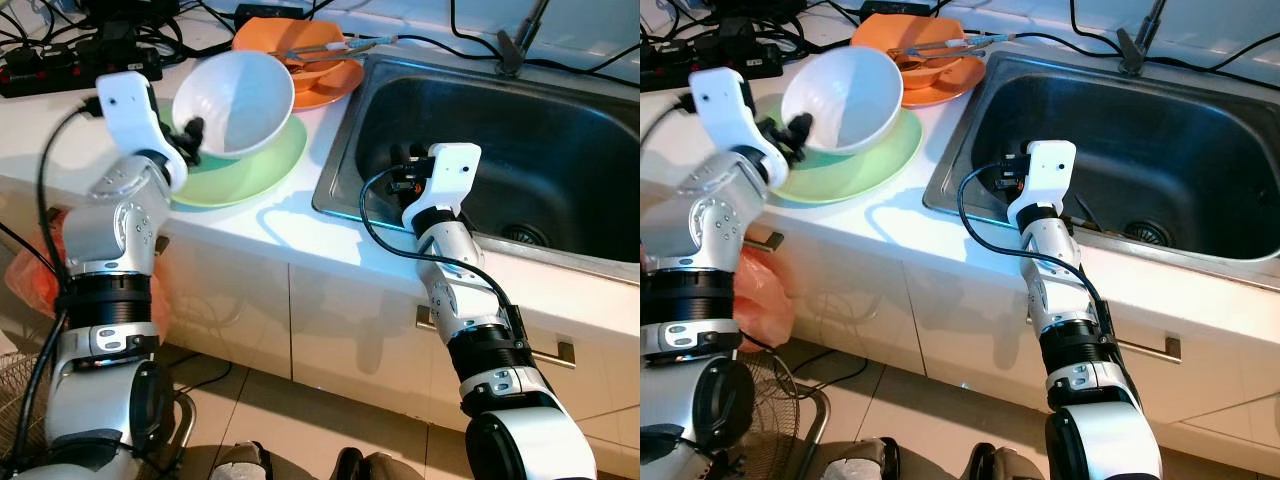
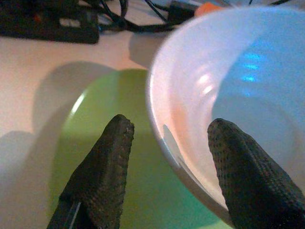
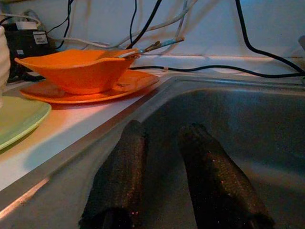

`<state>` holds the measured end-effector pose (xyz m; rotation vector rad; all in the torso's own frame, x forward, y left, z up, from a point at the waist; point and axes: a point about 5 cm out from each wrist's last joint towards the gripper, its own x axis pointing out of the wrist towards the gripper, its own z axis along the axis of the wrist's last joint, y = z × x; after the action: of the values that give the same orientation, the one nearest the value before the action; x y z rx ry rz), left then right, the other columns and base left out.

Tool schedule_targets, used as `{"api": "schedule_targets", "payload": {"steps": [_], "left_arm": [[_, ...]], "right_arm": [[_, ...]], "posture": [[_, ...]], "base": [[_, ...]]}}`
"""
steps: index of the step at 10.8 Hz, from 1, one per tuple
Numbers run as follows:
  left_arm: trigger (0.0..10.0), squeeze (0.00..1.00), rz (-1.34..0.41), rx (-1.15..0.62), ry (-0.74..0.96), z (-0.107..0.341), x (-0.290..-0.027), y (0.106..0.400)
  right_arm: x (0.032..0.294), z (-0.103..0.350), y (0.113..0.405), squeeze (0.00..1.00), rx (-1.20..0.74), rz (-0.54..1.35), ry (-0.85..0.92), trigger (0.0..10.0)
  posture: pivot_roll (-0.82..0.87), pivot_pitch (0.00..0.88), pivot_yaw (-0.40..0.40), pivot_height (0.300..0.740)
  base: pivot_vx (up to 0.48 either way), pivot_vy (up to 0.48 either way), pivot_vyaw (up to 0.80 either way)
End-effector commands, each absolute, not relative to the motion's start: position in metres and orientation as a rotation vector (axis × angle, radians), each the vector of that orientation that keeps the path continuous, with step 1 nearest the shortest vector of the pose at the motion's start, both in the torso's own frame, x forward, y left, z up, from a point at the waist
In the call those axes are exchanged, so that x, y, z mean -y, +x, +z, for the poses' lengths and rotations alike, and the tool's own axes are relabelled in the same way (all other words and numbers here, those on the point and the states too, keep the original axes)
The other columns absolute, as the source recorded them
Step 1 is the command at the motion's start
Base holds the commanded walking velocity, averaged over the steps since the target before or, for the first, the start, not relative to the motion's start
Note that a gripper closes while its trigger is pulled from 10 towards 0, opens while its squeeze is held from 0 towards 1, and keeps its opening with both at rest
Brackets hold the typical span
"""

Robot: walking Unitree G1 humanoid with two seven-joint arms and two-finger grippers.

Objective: Kitchen organization

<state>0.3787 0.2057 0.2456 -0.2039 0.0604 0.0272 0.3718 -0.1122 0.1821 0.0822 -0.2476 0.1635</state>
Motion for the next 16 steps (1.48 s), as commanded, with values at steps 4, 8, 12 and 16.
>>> {"api": "schedule_targets", "payload": {"steps": [4, 8, 12, 16], "left_arm": [[10.0, 0.00, -0.032, -0.089, -0.389, 0.242, -0.194, 0.379], [0.0, 0.00, -0.071, -0.080, -0.491, 0.241, -0.181, 0.378], [0.0, 0.00, -0.047, -0.059, -0.460, 0.242, -0.182, 0.375], [0.0, 0.00, -0.050, -0.046, -0.454, 0.243, -0.179, 0.374]], "right_arm": [[0.117, 0.179, 0.372, 0.00, 0.231, 0.158, 0.078, 10.0], [0.117, 0.180, 0.372, 0.00, 0.230, 0.155, 0.076, 10.0], [0.115, 0.180, 0.373, 0.00, 0.227, 0.157, 0.077, 10.0], [0.115, 0.179, 0.373, 0.00, 0.223, 0.159, 0.079, 10.0]], "posture": [[0.10, 0.156, -0.028, 0.740], [0.10, 0.154, -0.030, 0.740], [0.10, 0.161, -0.037, 0.740], [0.10, 0.162, -0.038, 0.740]], "base": [[0.000, 0.000, 0.00], [0.000, 0.000, 0.00], [0.000, 0.000, 0.00], [0.000, 0.000, 0.00]]}}
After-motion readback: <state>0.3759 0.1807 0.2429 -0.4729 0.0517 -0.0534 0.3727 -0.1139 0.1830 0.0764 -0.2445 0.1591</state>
